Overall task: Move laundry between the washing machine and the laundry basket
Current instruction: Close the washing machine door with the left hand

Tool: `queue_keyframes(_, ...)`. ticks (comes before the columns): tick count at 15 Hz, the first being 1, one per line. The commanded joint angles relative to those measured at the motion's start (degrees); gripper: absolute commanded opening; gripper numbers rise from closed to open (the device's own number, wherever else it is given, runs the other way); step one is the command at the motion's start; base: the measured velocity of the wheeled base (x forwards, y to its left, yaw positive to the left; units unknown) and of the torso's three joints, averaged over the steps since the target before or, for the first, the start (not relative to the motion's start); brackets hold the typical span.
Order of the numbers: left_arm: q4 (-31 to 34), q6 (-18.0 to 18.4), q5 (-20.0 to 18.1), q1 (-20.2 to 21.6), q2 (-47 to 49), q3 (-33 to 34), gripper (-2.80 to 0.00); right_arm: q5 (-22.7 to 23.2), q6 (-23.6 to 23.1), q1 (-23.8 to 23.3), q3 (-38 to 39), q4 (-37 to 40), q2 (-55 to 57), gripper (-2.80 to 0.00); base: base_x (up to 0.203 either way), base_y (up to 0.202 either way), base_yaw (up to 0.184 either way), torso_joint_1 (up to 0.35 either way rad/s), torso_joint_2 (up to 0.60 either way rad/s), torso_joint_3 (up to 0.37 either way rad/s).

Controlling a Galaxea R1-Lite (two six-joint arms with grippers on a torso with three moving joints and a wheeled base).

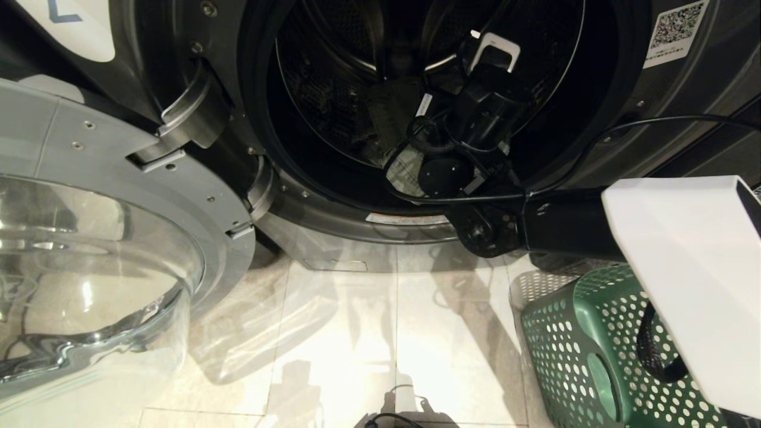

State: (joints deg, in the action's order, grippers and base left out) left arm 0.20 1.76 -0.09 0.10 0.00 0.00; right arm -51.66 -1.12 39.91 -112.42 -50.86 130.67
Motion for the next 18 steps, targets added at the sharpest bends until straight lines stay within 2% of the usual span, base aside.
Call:
queue_keyframes(1, 0.0, 0.0, 0.0, 0.0, 0.1, 0.0, -2.80, -0.2, 6.0, 2.0, 0.7, 15.5, -4.8, -2.80, 0.000, 0.000, 0.000, 0.000, 0.00, 0.000)
queue_keyframes(2, 0.0, 0.0, 0.0, 0.0, 0.1, 0.0, -2.80, -0.1, 10.5, 3.0, 0.8, 24.4, -5.9, -2.80, 0.000, 0.000, 0.000, 0.000, 0.00, 0.000)
queue_keyframes(4, 0.0, 0.0, 0.0, 0.0, 0.1, 0.0, -2.80, 0.0, 16.1, 4.1, 0.8, 35.7, -7.2, -2.80, 0.000, 0.000, 0.000, 0.000, 0.00, 0.000)
queue_keyframes(8, 0.0, 0.0, 0.0, 0.0, 0.1, 0.0, -2.80, 1.1, 22.7, 4.4, 0.9, 52.4, -8.6, -2.80, 0.000, 0.000, 0.000, 0.000, 0.00, 0.000)
queue_keyframes(12, 0.0, 0.0, 0.0, 0.0, 0.1, 0.0, -2.80, 3.9, 29.7, 4.2, 0.3, 54.1, -3.5, -2.80, 0.000, 0.000, 0.000, 0.000, 0.00, 0.000)
queue_keyframes(16, 0.0, 0.0, 0.0, 0.0, 0.1, 0.0, -2.80, 9.8, 30.6, 1.2, -1.0, 53.9, 0.8, -2.80, 0.000, 0.000, 0.000, 0.000, 0.00, 0.000)
queue_keyframes(18, 0.0, 0.0, 0.0, 0.0, 0.1, 0.0, -2.80, 11.0, 29.8, -0.4, -1.2, 48.9, 2.5, -2.80, 0.000, 0.000, 0.000, 0.000, 0.00, 0.000)
